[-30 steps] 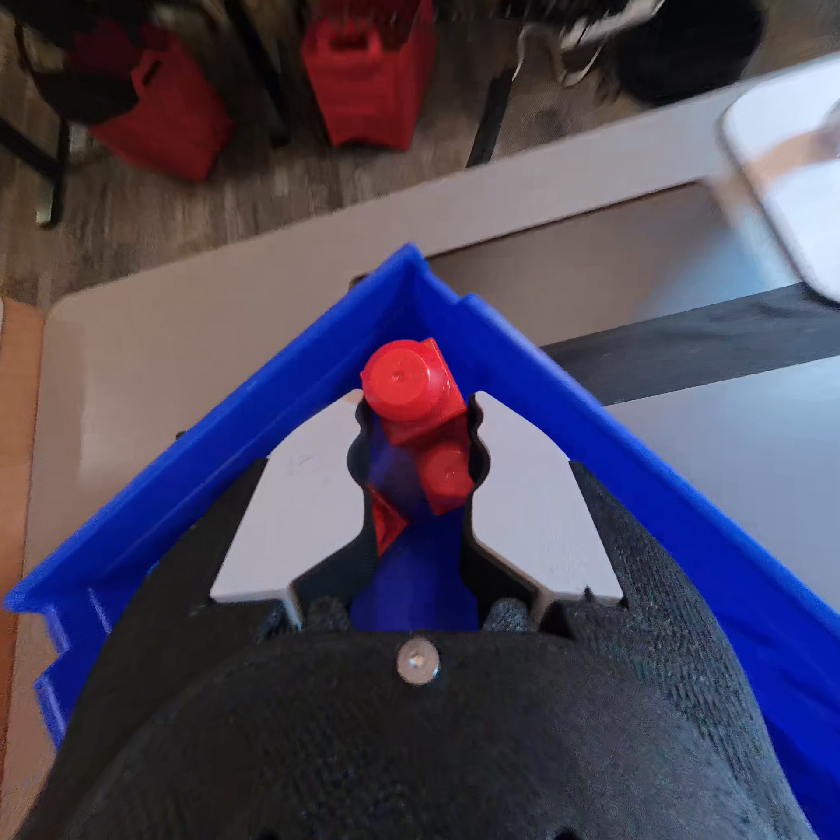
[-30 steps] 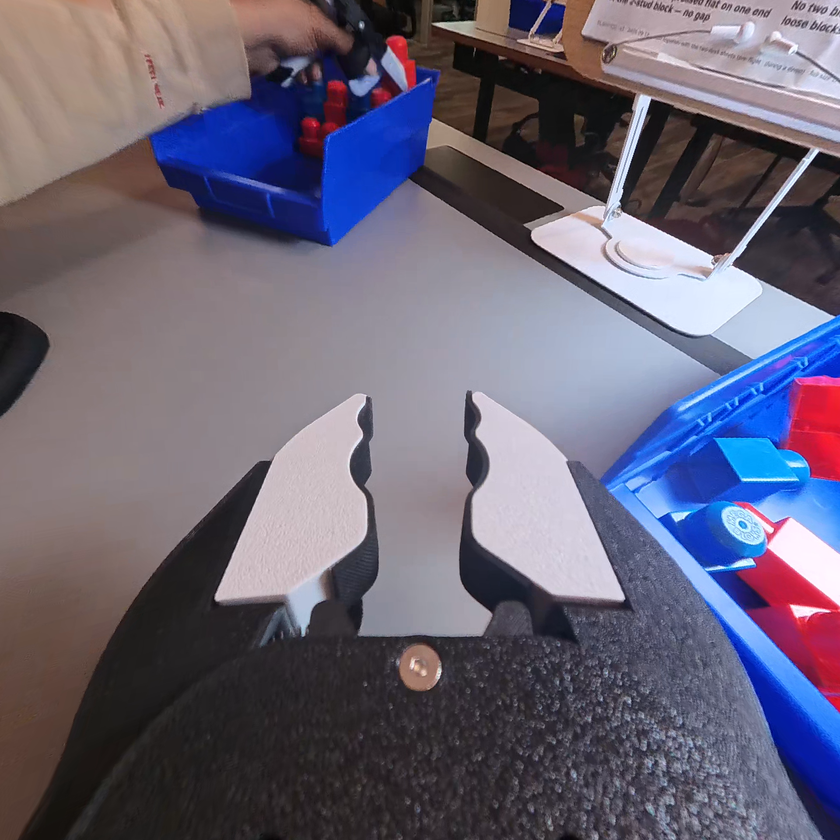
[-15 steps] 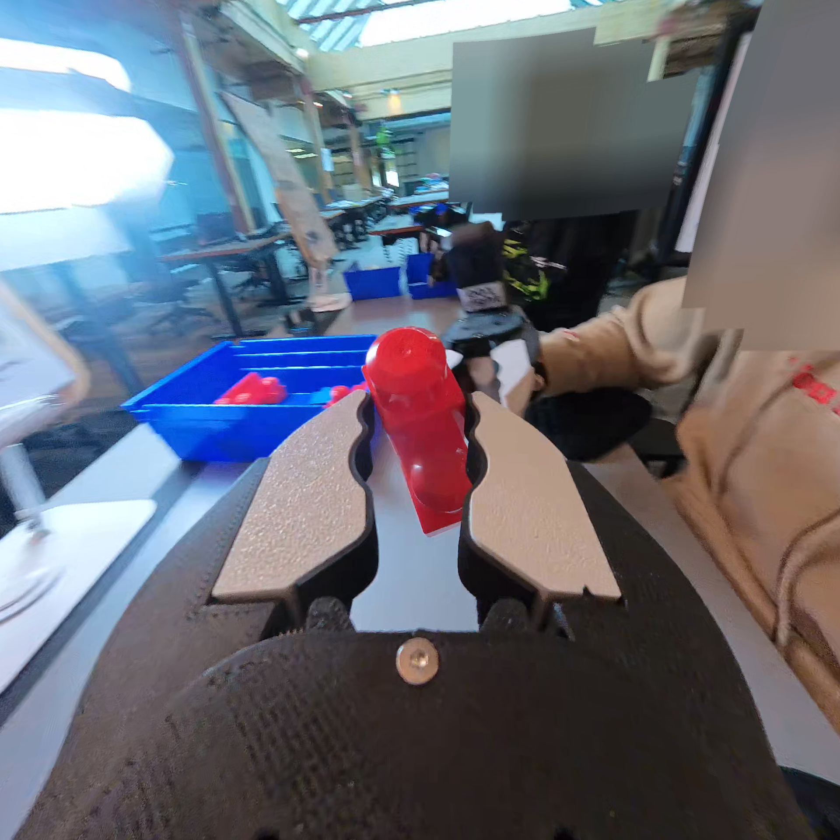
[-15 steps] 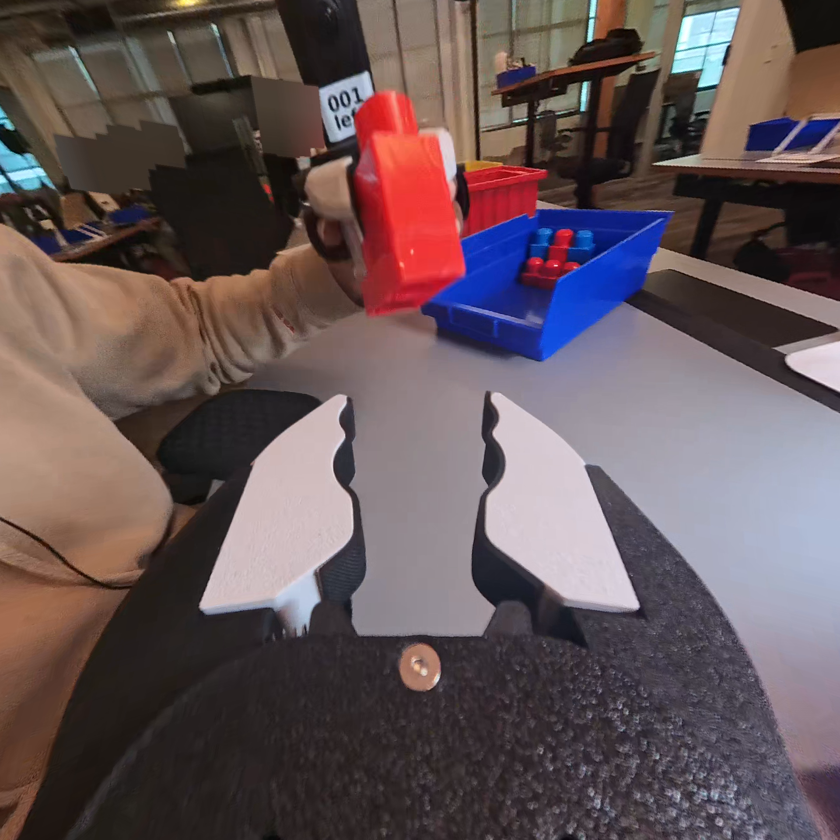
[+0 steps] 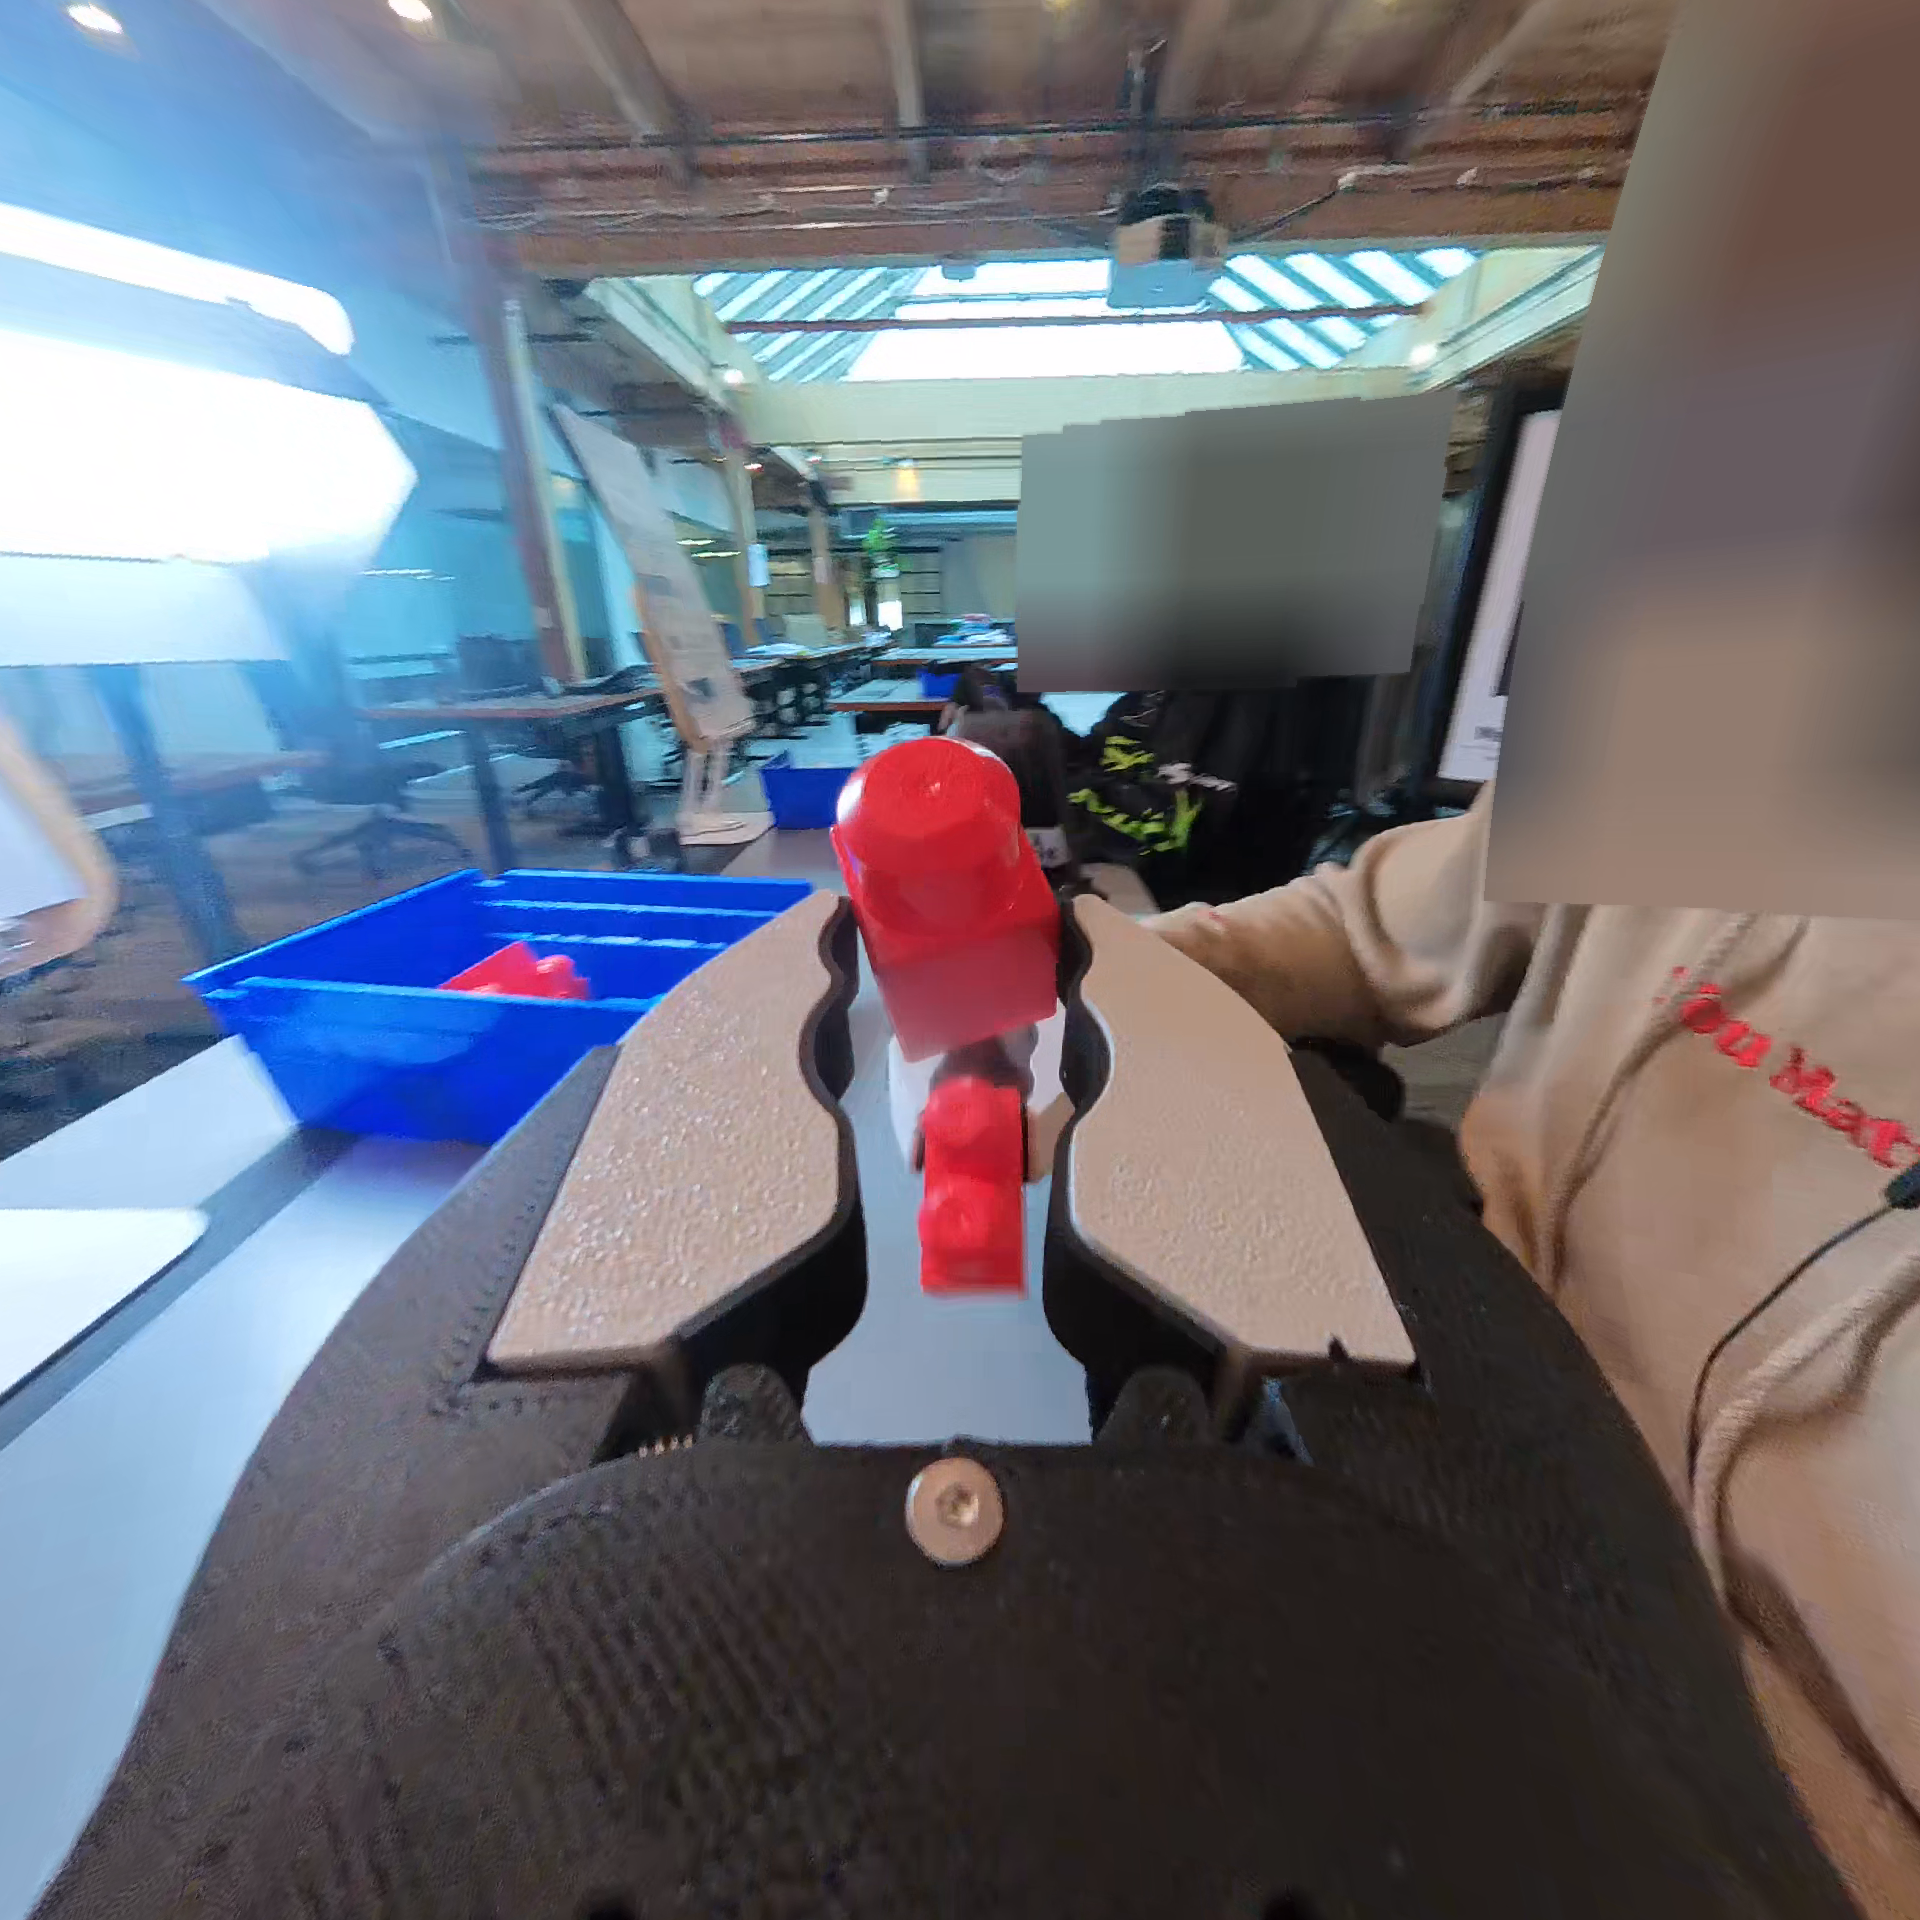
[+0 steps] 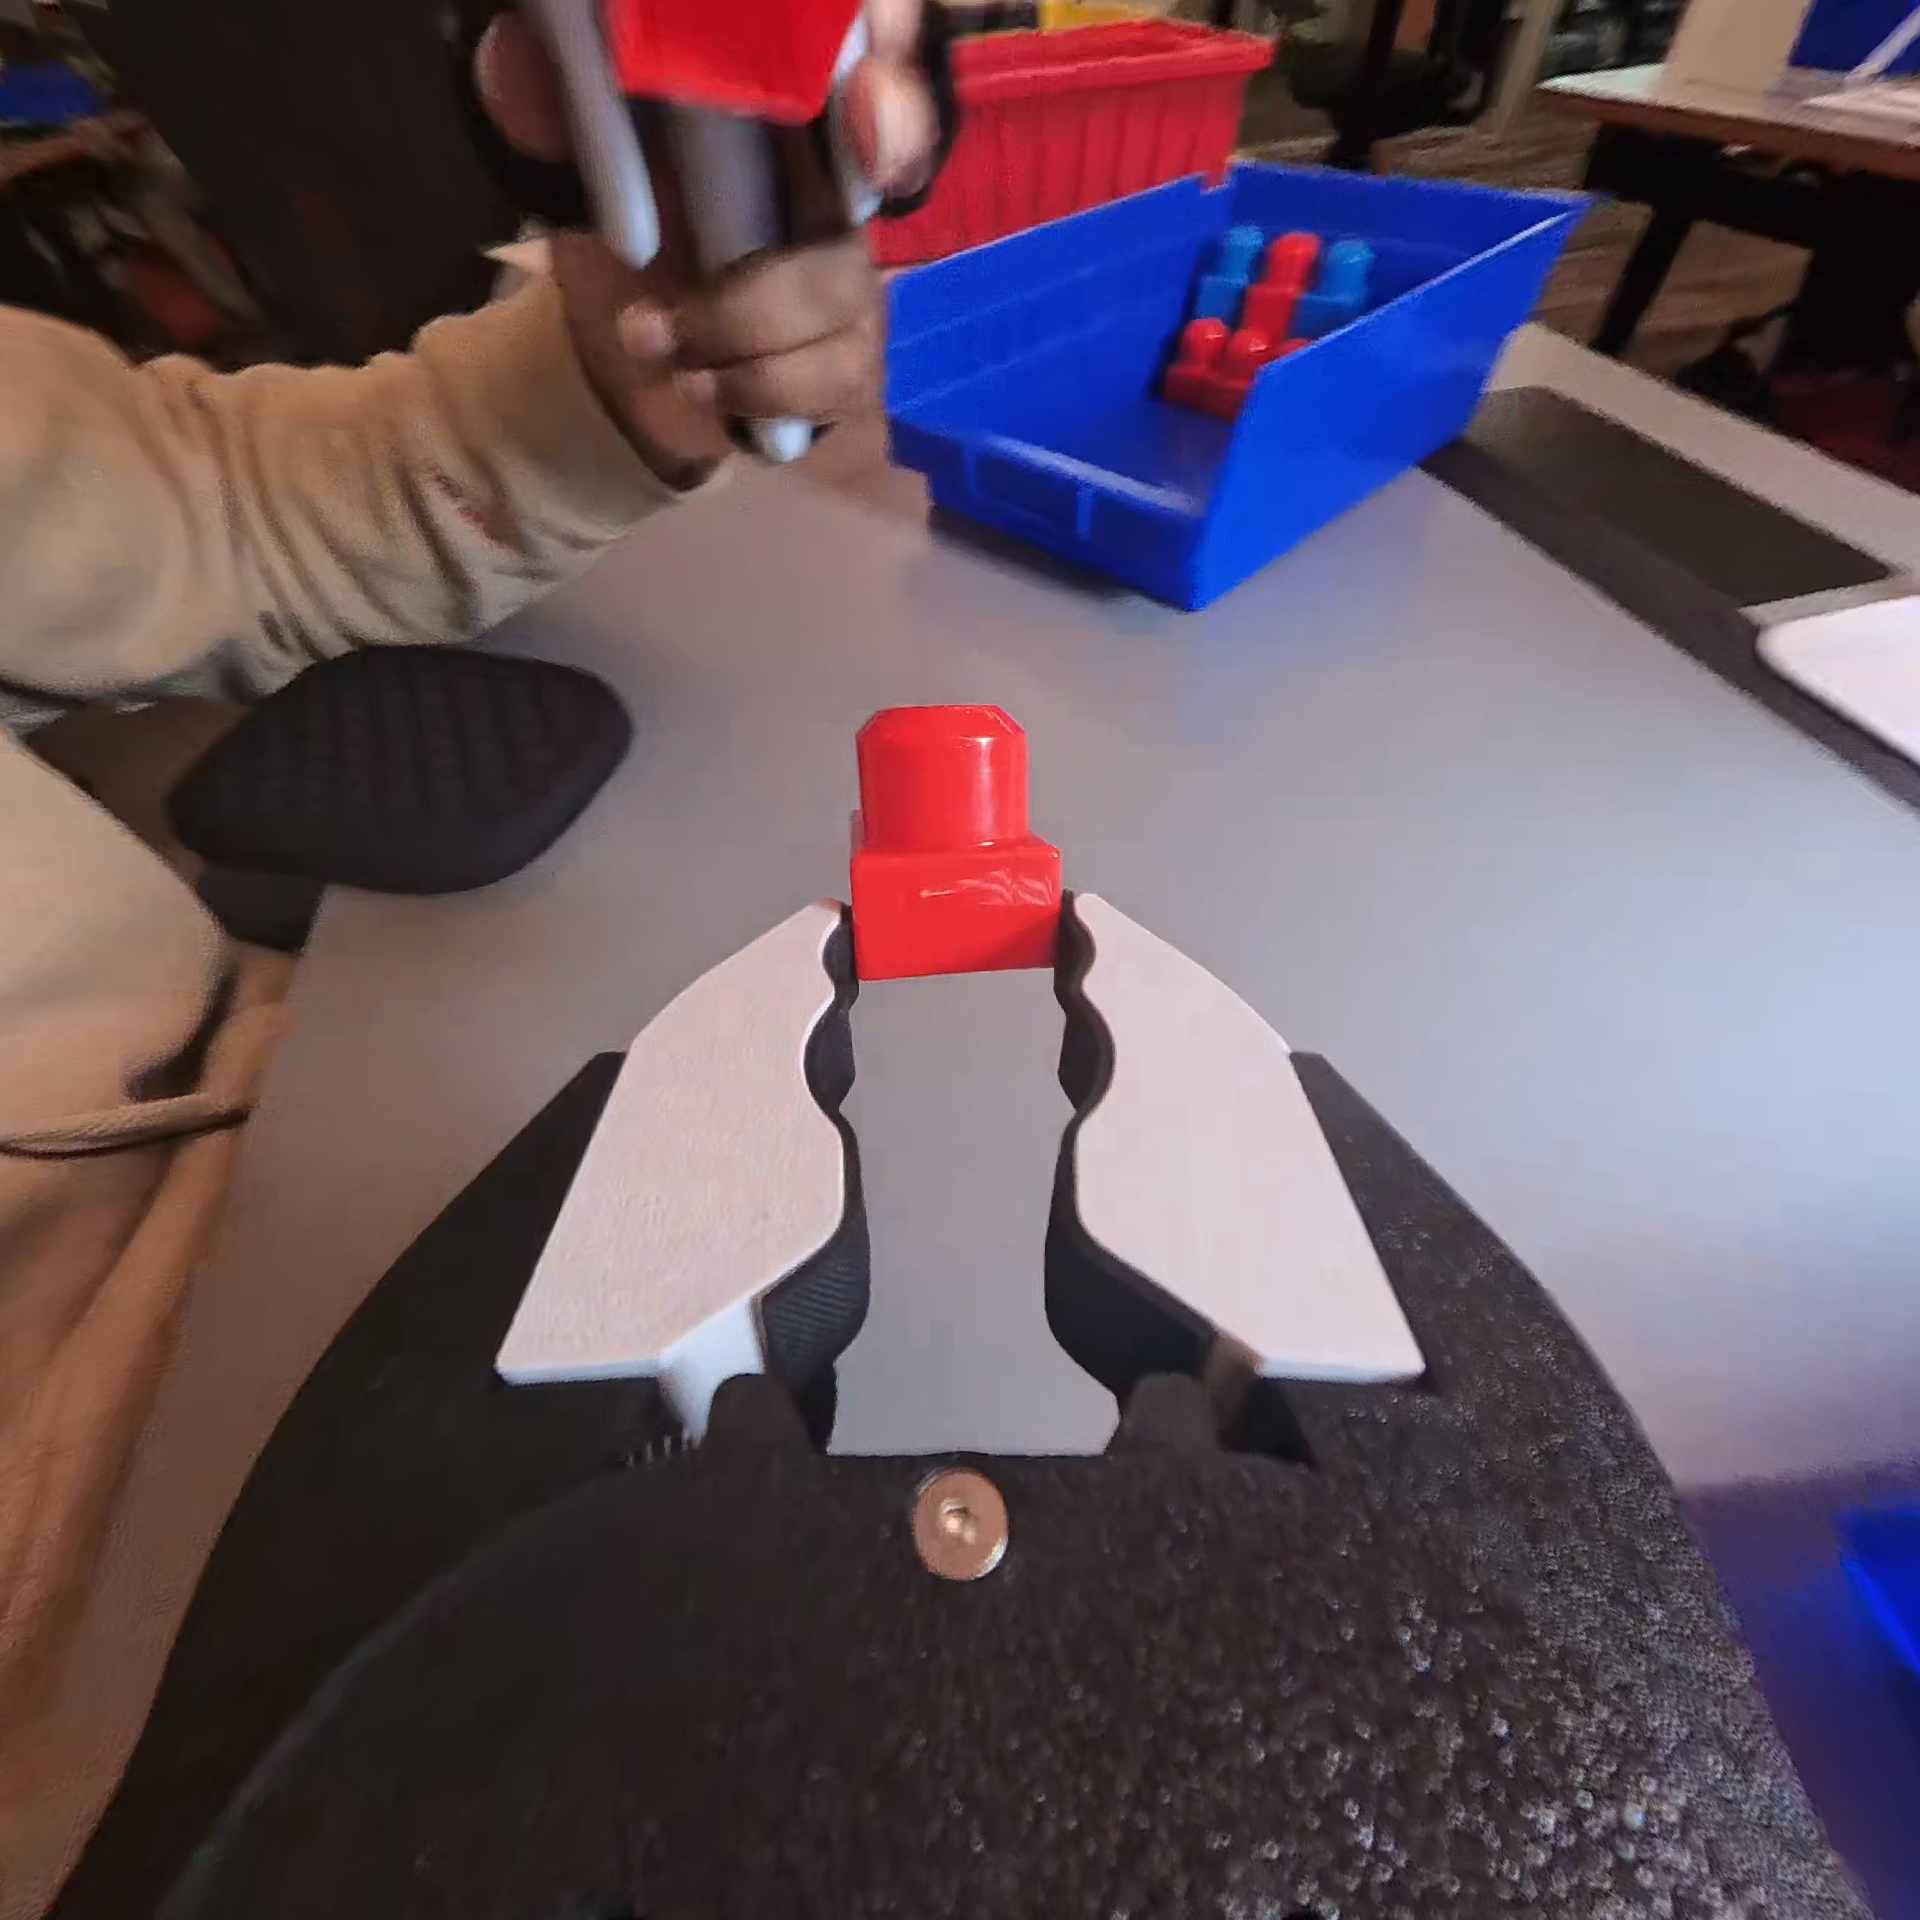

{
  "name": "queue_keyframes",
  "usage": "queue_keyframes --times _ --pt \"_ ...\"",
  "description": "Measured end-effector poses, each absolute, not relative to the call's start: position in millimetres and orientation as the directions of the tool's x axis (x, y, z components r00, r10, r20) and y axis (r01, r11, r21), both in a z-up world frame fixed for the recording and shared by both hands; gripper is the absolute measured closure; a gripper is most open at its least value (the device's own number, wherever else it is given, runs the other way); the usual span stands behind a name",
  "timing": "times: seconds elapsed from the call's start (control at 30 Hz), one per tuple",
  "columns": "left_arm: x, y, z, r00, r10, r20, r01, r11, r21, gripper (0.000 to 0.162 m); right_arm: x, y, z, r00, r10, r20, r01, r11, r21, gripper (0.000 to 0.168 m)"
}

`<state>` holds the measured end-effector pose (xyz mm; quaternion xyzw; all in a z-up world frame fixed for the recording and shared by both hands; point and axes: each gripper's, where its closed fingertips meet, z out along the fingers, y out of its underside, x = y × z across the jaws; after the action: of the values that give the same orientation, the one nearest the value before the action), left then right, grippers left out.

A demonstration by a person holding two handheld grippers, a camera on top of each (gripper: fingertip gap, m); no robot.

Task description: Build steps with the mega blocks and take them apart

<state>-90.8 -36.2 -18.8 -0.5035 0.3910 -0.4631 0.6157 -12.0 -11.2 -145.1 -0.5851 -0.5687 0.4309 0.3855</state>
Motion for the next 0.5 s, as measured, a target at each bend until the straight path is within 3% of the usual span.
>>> queue_keyframes --times 0.17,0.33,0.5 --pt "-110 -26 -62 0.391 -0.917 0.083 0.133 -0.033 -0.991 0.125 26 70 -118 0.263 0.965 0.004 0.276 -0.071 -0.959 0.131" --pt "-116 -10 -107 0.467 -0.866 0.178 0.091 -0.153 -0.984 0.125 98 191 -101 0.641 0.762 0.091 0.292 -0.133 -0.947 0.131" --pt "-111 -2 -127 0.474 -0.854 0.216 0.078 -0.204 -0.976 0.125 134 298 -116 0.800 0.585 0.136 0.342 -0.256 -0.904 0.131"
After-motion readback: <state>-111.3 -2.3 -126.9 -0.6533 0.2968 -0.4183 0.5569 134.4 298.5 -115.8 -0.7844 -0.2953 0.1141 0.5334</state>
